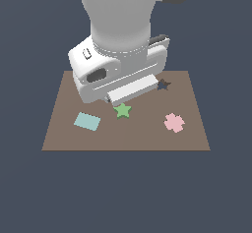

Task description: Insert a designated object into the corresponding slot on a board.

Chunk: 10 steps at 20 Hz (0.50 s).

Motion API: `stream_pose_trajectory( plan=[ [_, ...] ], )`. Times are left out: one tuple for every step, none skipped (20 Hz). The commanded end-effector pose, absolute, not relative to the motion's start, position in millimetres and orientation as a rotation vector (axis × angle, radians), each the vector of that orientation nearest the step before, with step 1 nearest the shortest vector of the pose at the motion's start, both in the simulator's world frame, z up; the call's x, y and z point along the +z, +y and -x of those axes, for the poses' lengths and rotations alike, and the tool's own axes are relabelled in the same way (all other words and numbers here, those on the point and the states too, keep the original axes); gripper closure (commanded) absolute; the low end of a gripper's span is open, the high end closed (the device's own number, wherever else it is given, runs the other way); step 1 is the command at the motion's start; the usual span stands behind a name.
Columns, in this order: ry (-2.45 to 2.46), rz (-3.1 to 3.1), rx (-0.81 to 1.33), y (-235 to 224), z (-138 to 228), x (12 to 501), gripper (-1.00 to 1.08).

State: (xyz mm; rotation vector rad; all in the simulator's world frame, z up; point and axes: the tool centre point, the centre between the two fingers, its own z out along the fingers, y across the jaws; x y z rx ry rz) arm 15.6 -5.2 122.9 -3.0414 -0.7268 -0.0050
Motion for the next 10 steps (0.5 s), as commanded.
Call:
stream_pose_trajectory(
  plan=[
    [-0.862, 3.008, -0.004, -6.8, -17.9, 110.2, -0.92],
    [-0.913, 2.994, -0.004, -7.4, -18.8, 105.5, -0.92],
    [-0.961, 2.979, -0.004, -7.9, -19.8, 100.9, -0.92],
    [-1.008, 2.965, -0.004, -8.4, -20.7, 96.5, -0.92],
    [-1.052, 2.950, -0.003, -8.8, -21.7, 92.2, -0.92],
    [-1.094, 2.935, -0.003, -9.2, -22.6, 88.2, -0.92],
    [-1.134, 2.921, -0.003, -9.6, -23.5, 84.3, -0.92],
    [-1.172, 2.907, -0.003, -9.9, -24.3, 80.7, -0.92],
    [-1.208, 2.893, -0.003, -10.1, -25.2, 77.2, -0.92],
    [-1.242, 2.879, -0.002, -10.4, -25.9, 74.0, -0.92]
  ],
)
